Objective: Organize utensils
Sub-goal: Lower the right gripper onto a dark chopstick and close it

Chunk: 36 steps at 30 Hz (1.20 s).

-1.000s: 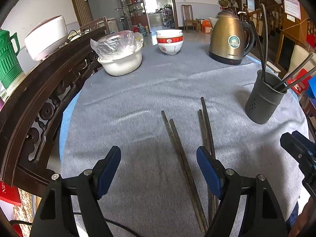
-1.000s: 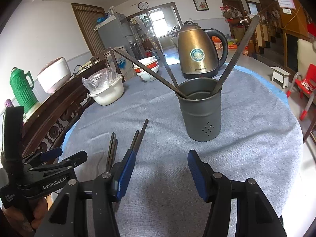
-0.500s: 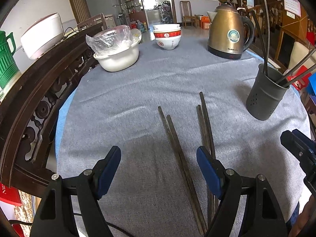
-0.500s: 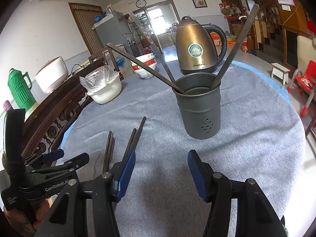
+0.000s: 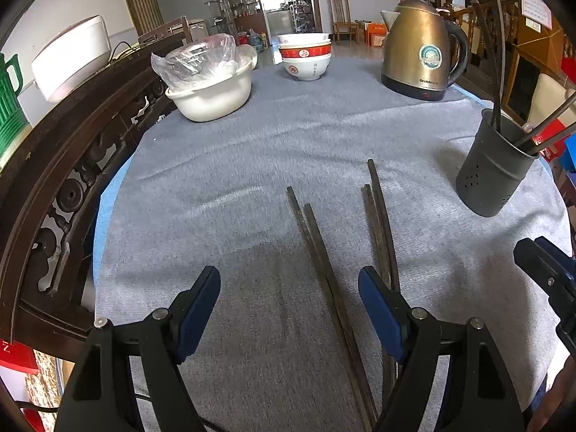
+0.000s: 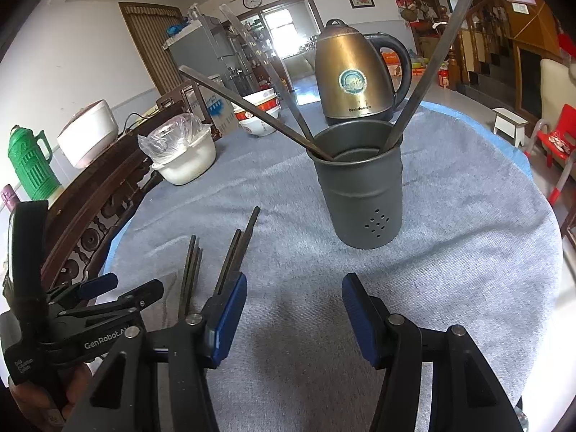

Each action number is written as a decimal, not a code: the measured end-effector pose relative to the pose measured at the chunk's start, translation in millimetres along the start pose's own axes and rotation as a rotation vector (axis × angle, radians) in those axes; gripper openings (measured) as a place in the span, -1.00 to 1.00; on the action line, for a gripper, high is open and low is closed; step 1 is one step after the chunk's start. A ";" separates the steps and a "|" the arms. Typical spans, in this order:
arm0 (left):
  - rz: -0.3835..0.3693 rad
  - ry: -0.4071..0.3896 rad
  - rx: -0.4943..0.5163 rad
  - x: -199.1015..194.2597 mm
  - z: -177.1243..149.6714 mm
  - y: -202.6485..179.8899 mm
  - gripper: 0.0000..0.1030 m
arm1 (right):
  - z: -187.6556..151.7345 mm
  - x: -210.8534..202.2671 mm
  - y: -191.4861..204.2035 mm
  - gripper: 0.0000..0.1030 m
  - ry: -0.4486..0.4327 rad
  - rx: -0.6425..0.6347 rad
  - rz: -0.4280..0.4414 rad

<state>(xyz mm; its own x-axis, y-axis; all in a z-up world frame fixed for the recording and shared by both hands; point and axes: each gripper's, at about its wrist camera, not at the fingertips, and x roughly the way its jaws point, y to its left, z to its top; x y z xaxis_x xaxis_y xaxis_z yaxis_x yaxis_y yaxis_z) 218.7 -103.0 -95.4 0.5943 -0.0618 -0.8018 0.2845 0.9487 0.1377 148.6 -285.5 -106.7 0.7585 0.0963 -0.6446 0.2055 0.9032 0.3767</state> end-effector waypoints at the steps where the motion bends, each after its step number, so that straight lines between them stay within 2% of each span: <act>1: 0.000 0.001 0.000 1.0 0.3 0.5 0.54 | 0.1 1.0 0.7 0.16 0.002 -0.001 0.000; 12: 0.007 0.014 -0.027 11.2 -1.4 13.6 0.54 | 2.0 12.3 15.5 0.16 0.022 -0.028 0.008; 21: -0.018 0.062 -0.096 23.6 -7.9 39.6 0.54 | -0.1 39.7 48.2 0.16 0.077 -0.086 0.045; 24: -0.031 0.078 -0.093 27.0 -12.0 40.1 0.54 | -6.5 51.8 53.3 0.11 0.114 -0.091 0.051; 26: -0.035 0.091 -0.092 30.3 -14.1 40.2 0.54 | -10.5 58.5 55.0 -0.04 0.135 -0.101 0.043; 27: -0.036 0.096 -0.094 31.7 -14.9 40.9 0.54 | -12.8 63.3 56.2 -0.19 0.155 -0.109 0.040; 28: -0.040 0.101 -0.098 33.2 -15.7 41.3 0.54 | -13.9 65.6 56.7 -0.23 0.164 -0.112 0.037; 36: -0.070 0.129 -0.140 39.8 -14.9 52.5 0.54 | -20.9 75.9 65.5 -0.27 0.199 -0.159 0.039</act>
<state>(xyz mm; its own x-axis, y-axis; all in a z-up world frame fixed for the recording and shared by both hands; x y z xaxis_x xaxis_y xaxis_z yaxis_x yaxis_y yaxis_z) 246.1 -51.0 -128.7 0.4727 -0.0971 -0.8759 0.2092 0.9779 0.0045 206.6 -210.3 -144.9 0.6244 0.1982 -0.7556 0.0668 0.9502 0.3045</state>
